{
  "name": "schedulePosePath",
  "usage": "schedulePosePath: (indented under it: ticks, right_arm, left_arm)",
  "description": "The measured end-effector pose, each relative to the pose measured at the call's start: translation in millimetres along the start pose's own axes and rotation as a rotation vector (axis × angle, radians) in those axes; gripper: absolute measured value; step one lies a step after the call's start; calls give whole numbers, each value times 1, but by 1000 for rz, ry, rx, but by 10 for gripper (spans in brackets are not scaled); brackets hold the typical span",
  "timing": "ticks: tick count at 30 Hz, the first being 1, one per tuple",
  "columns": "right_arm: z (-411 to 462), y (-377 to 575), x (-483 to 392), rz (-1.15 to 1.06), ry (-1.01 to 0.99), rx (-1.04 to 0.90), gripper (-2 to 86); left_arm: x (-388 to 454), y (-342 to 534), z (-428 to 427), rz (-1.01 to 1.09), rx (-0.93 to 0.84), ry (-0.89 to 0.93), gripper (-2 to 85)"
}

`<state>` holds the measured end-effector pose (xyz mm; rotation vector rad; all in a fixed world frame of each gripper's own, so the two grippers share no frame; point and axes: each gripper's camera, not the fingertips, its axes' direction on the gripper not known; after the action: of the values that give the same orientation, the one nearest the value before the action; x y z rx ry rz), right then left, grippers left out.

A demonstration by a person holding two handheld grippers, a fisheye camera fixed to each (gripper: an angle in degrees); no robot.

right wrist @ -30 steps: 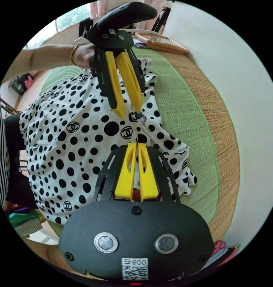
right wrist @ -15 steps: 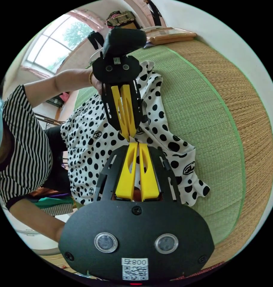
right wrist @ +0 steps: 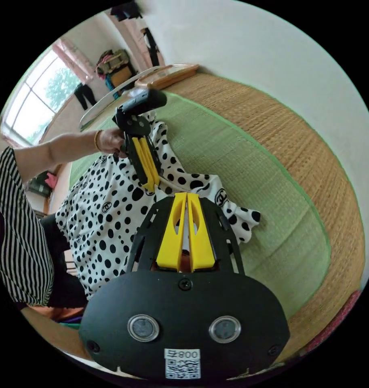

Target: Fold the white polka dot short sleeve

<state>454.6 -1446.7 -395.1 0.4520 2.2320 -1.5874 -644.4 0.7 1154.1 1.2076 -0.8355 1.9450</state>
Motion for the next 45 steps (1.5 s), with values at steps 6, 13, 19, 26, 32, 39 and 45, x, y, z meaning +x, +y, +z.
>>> schedulePosePath:
  ticks: [6,13,19,26,32,39,45]
  right_arm:
    - [21,7,4,125,206,-6,1]
    - [12,12,1,155,254,-13,1]
    - [-2,20,1,179,255,3,1]
    - [-27,40,4,226,253,55,0]
    - [-69,72,23,325,233,190,0]
    - [-86,84,47,385,176,213,4]
    - [-111,108,71,482,231,239,30]
  left_arm:
    - [10,8,0,0,-2,-40,16]
    - [41,35,-22,35,136,-161,27]
    - [48,48,-20,-74,186,-492,6]
    - [70,64,-13,-74,247,-663,1]
    - [93,87,-9,-34,290,-674,3]
    - [97,114,-10,-102,334,-672,12]
    - [116,184,-33,-179,529,-726,85]
